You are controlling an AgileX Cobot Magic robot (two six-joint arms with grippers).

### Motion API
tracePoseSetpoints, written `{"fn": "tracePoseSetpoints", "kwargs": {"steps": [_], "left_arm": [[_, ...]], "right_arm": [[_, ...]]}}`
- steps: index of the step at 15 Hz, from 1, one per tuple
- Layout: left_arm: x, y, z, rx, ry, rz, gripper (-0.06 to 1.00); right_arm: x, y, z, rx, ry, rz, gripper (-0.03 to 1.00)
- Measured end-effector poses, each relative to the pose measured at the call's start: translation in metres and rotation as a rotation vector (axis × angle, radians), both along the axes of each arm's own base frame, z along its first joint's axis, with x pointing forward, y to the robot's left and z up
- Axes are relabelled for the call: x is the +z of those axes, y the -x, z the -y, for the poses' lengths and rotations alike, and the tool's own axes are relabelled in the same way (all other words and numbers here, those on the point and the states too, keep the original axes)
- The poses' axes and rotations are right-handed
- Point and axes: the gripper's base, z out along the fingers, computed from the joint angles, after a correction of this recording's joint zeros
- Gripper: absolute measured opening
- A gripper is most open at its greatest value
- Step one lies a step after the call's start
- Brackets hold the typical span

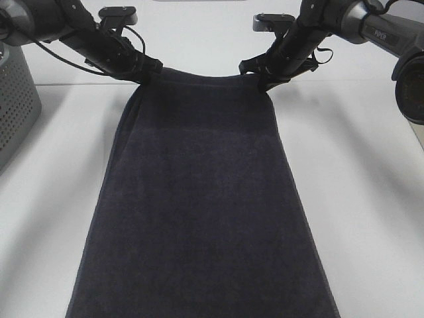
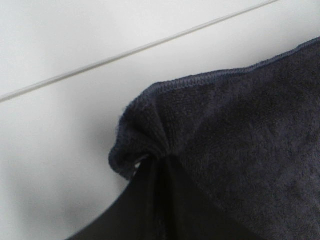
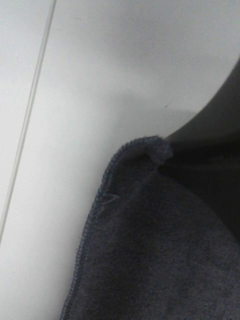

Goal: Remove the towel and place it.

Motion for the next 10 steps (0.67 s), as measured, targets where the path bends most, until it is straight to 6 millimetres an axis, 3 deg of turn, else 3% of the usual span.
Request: {"fn": "tracePoseSetpoints", "kwargs": {"steps": [7, 10], "left_arm": [[-0.014, -0.011, -0.001, 0.044, 0.012, 0.097, 0.02], [-0.010, -0.016, -0.003, 0.078, 0.017, 0.165, 0.02]], "right_arm": [[0.005, -0.009, -0.001, -0.021, -0.021, 0.115, 0.01], [0.008, -0.013, -0.001, -0.030, -0.030, 0.168, 0.01]]}}
